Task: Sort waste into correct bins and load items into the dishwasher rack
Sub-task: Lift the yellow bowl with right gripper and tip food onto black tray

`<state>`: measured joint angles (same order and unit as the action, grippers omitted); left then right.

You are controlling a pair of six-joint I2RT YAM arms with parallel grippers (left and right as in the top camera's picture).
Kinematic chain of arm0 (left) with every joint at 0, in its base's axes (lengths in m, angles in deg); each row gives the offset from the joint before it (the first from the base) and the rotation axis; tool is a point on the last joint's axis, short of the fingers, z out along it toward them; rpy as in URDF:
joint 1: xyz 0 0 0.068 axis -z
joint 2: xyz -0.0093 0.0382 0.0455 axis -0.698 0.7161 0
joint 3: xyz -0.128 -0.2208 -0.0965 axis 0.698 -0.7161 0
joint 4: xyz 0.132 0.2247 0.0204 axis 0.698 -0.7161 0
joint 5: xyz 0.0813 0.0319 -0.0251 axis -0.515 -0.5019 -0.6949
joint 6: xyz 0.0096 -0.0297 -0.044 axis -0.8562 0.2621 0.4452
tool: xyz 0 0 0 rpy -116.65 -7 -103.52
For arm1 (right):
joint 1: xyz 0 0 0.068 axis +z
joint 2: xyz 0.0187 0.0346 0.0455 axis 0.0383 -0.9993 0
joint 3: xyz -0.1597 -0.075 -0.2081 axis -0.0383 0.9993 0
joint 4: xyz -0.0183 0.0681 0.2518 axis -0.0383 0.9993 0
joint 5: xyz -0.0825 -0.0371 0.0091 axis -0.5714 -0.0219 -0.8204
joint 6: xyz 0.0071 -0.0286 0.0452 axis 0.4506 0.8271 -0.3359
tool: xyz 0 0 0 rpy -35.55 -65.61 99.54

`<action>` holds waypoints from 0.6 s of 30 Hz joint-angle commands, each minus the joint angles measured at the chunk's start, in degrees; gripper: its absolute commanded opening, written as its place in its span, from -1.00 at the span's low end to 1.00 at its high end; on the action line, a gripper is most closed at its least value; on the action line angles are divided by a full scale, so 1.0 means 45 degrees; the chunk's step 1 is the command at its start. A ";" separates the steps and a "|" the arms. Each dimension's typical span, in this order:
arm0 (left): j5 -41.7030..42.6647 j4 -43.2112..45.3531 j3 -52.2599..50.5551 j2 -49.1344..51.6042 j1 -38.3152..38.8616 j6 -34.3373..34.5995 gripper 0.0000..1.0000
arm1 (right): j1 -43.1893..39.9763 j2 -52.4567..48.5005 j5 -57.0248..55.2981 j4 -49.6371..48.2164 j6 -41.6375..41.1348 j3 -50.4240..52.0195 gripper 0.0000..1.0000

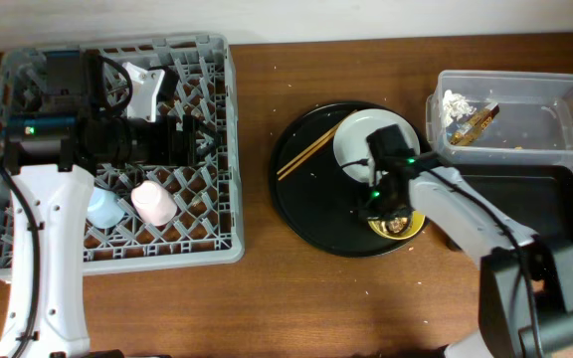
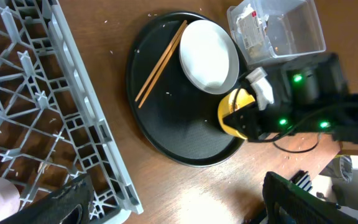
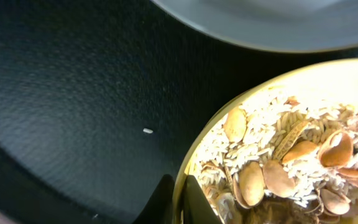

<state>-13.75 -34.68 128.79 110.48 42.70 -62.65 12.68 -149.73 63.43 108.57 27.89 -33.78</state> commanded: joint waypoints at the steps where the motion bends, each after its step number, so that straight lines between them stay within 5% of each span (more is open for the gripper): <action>1: -0.0107 -0.0024 0.0204 -0.0087 0.0015 -0.0311 0.73 | -0.2157 0.1865 0.5396 -0.0034 0.0141 -0.0350 -0.92; 4: -0.0112 -0.0005 0.0204 -0.0087 0.0015 -0.0311 0.90 | -0.4891 0.3376 0.8213 0.0151 0.0563 -0.0350 -0.92; 9: -0.0112 -0.0034 0.0204 -0.0087 0.0015 -0.0306 0.97 | -1.0278 0.2875 0.8505 0.0083 0.2069 -0.0345 -0.92; 15: -0.0112 -0.0214 0.0204 -0.0087 0.0015 -0.0306 0.98 | -1.2269 0.0165 1.4906 -0.1710 0.4857 -0.0311 -0.92; 18: -0.0301 -0.0257 0.0204 -0.0087 0.0015 -0.0306 0.98 | -1.3100 -0.0461 1.5630 -0.1020 0.5625 -0.0296 -0.92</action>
<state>-14.47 -35.79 128.79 110.48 42.70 -62.87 -43.76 -150.69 127.43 102.82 49.49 -34.37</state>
